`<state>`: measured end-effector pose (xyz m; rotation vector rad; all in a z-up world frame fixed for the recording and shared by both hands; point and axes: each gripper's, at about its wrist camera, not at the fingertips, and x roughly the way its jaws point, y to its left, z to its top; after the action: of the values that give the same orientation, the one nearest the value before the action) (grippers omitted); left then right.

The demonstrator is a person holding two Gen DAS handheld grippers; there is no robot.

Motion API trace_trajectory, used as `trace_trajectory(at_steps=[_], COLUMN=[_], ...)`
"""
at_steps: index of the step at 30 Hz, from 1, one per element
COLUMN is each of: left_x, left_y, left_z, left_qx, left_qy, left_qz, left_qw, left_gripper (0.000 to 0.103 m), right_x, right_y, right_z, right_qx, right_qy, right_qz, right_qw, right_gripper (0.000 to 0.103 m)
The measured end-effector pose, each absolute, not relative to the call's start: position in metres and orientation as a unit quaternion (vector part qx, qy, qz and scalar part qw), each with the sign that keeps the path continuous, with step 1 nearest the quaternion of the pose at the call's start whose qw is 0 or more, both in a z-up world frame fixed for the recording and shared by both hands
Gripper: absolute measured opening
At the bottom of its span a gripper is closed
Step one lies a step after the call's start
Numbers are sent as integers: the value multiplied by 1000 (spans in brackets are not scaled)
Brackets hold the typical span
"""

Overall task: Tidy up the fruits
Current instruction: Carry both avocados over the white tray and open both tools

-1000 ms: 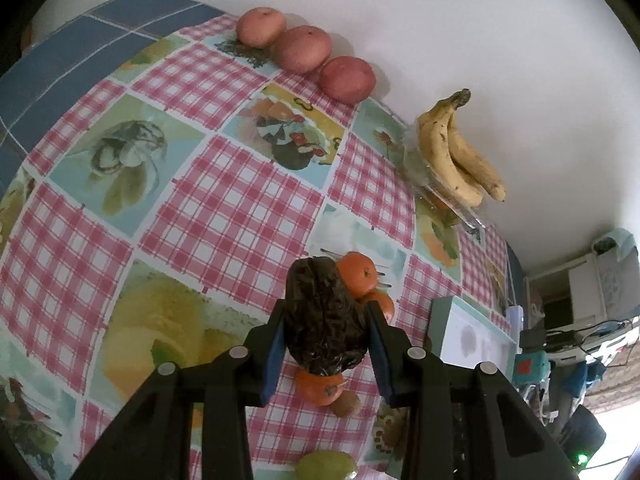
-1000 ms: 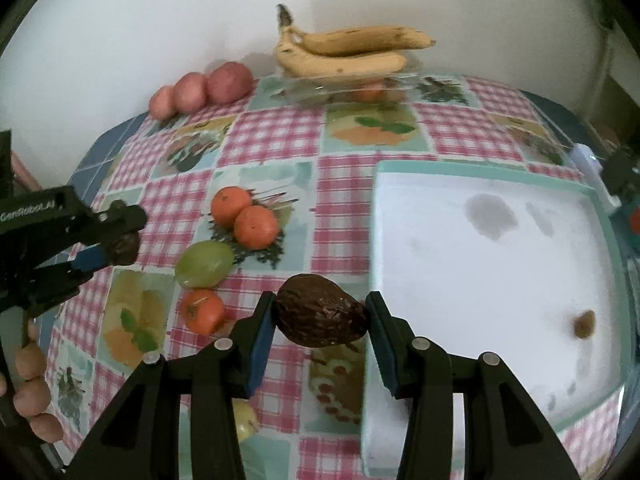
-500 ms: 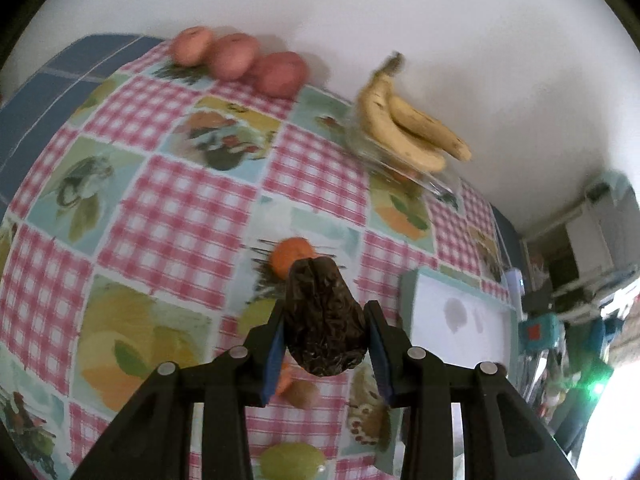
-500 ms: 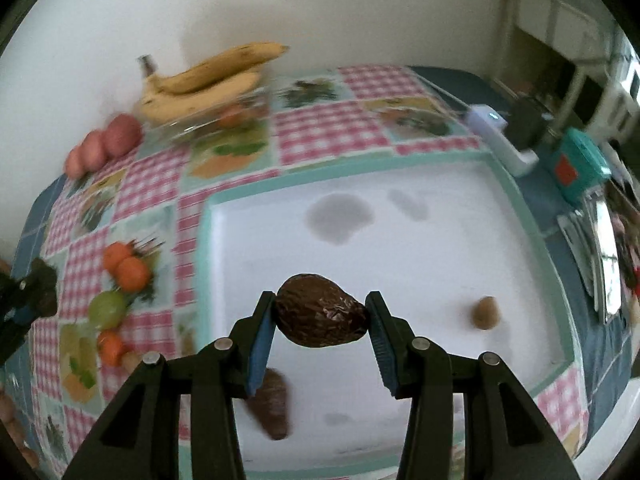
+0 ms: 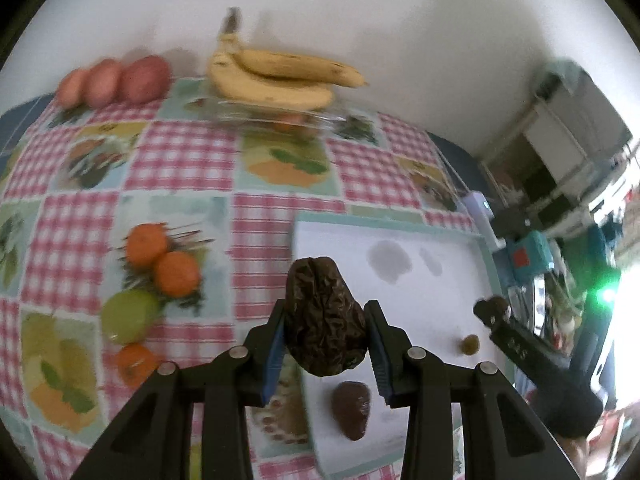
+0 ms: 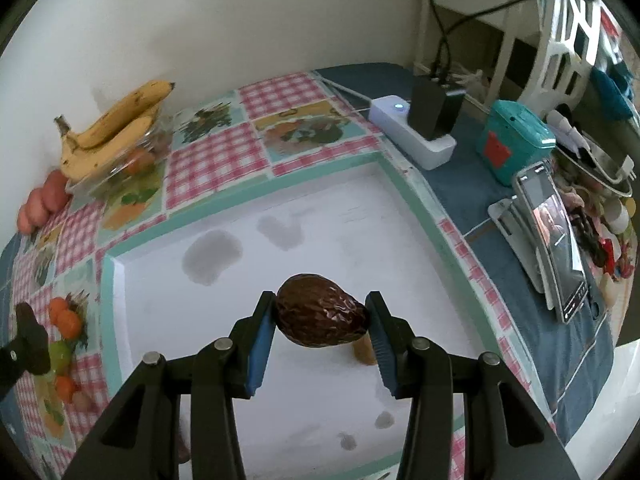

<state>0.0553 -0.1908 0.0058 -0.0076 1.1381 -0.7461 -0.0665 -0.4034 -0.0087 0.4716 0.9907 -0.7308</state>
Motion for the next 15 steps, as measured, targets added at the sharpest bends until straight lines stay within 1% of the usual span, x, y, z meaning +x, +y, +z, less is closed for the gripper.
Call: trace_trajectory(at_steps=[6,9,15], left_x=[40,34,32], left_y=[-223,-234,-246], left_z=[-11,-21,-38], left_qx=[41,68,84], left_qy=[518,513,518], left_qz=[-366,-369,-372], left_qw=[772,772,766], left_gripper=[40,40,40], right_x=[-70,-74,-75], right_y=[-419,-424,-432], right_z=[-25,-30,-43], right_qx=[233,239,237], right_qy=[464,451,448], right_qz=[-355,-366,-378], right_qw=[777,778,775], right_gripper=[47,47,47])
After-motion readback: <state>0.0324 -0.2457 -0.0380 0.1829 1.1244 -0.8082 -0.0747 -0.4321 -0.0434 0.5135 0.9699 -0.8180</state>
